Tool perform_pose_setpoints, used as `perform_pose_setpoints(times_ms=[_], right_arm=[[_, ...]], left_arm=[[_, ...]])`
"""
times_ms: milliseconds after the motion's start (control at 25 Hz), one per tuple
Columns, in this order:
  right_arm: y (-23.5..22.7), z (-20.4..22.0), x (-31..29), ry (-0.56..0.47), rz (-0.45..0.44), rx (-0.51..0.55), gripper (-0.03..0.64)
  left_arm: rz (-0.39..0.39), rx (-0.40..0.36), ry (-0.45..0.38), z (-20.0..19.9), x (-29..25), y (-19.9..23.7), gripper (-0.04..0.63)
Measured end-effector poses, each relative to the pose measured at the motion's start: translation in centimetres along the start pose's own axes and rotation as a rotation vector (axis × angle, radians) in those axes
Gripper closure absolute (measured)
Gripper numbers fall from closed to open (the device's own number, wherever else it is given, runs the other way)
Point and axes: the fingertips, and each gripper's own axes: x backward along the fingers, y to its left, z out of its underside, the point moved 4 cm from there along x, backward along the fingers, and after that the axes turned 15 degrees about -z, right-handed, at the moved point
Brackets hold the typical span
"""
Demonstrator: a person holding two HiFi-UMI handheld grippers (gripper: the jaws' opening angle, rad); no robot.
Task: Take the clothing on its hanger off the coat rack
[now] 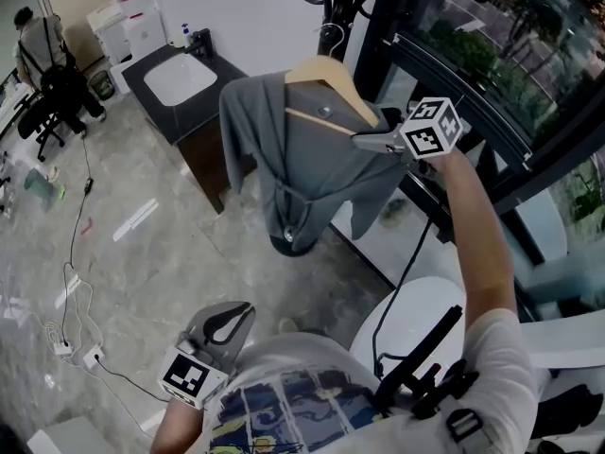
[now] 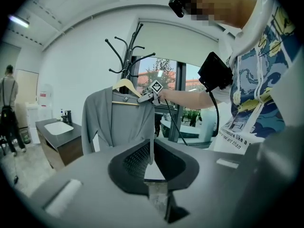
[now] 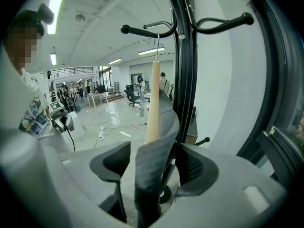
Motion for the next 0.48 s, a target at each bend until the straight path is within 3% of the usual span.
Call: perform_pose_setpoints(times_ms=[80,120,200,480], right_arm=[[0.1,-0.4,-0.6,-0.002,-0.014,0.013,0.349],[0.1,-0.6,-0.7,-0.004,-0.007,0.027,0.408],[0.0,-1.0,-0.7,-0.011,0.021,0.053,0.593],[0.3,-1.1,-0.3,-0.028,0.081,0.040,0.609]], left_arm=[[-0.014,0.006,-0.007,0.0,0.2,0.3,0.565],[-0.020,0.009,-0.011,0.1,0.3,0.4,0.566],[-0.031,0.015,-0.013,0.3,0.5,0.6,0.566],[-0.032,0.021,0.003,0.8,1.4,0.9,0.566]])
